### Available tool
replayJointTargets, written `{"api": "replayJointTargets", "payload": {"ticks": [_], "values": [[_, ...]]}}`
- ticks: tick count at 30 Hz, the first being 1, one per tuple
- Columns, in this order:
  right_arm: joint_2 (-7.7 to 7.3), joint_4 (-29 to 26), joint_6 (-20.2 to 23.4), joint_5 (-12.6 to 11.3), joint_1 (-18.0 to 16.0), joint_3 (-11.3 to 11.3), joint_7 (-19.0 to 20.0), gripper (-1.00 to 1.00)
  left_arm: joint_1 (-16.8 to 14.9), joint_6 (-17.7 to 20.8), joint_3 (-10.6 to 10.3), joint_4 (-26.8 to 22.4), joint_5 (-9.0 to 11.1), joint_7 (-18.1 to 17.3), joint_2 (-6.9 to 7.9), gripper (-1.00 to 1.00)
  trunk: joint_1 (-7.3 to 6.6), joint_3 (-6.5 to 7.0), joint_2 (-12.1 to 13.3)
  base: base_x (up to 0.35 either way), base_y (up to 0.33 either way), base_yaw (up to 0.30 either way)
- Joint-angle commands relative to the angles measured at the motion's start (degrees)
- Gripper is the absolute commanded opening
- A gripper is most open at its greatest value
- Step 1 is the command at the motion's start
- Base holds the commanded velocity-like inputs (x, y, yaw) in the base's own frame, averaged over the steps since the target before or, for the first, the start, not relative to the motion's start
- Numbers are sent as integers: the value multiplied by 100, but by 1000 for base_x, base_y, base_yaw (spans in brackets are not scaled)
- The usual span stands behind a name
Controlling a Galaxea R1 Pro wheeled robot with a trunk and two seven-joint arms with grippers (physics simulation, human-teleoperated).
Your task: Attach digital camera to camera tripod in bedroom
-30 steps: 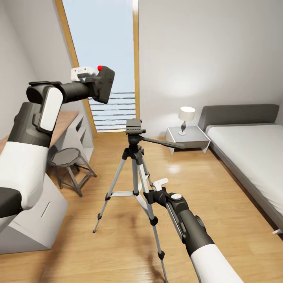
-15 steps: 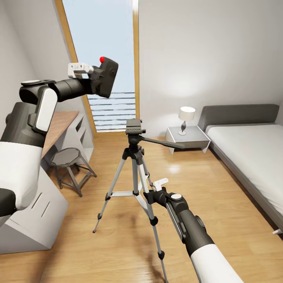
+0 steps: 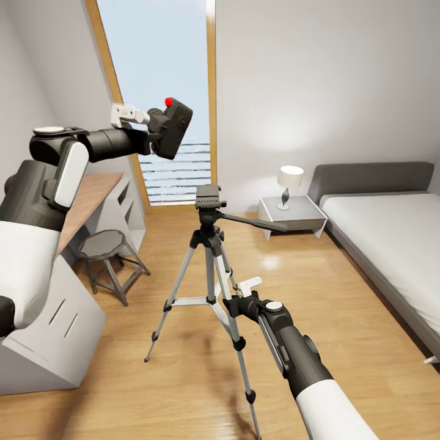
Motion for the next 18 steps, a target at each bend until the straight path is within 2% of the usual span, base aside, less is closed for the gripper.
{"api": "replayJointTargets", "payload": {"ticks": [1, 9, 14, 15, 18], "values": [[2, 109, 26, 85, -2, -8, 46, -100, -10, 31, -47, -3, 42, -1, 32, -100, 5, -12, -9, 0, 0, 0], [-4, 109, 26, 98, -5, -10, 41, -100, -28, 40, -375, 1, 68, -40, 200, -100, 5, -12, -9, 0, 0, 0], [-6, 109, 25, 103, -5, -10, 35, -100, -51, 82, -860, 70, 97, -190, 303, -100, 5, -12, -9, 0, 0, 0], [-6, 109, 26, 105, -4, -10, 24, -100, -79, 92, -1060, 128, 105, -290, 319, -100, 5, -12, -9, 0, 0, 0], [-6, 109, 26, 109, -4, -10, -11, -100, -189, 101, -1337, 245, 109, -469, 327, -100, 5, -12, -9, 0, 0, 0]]}}
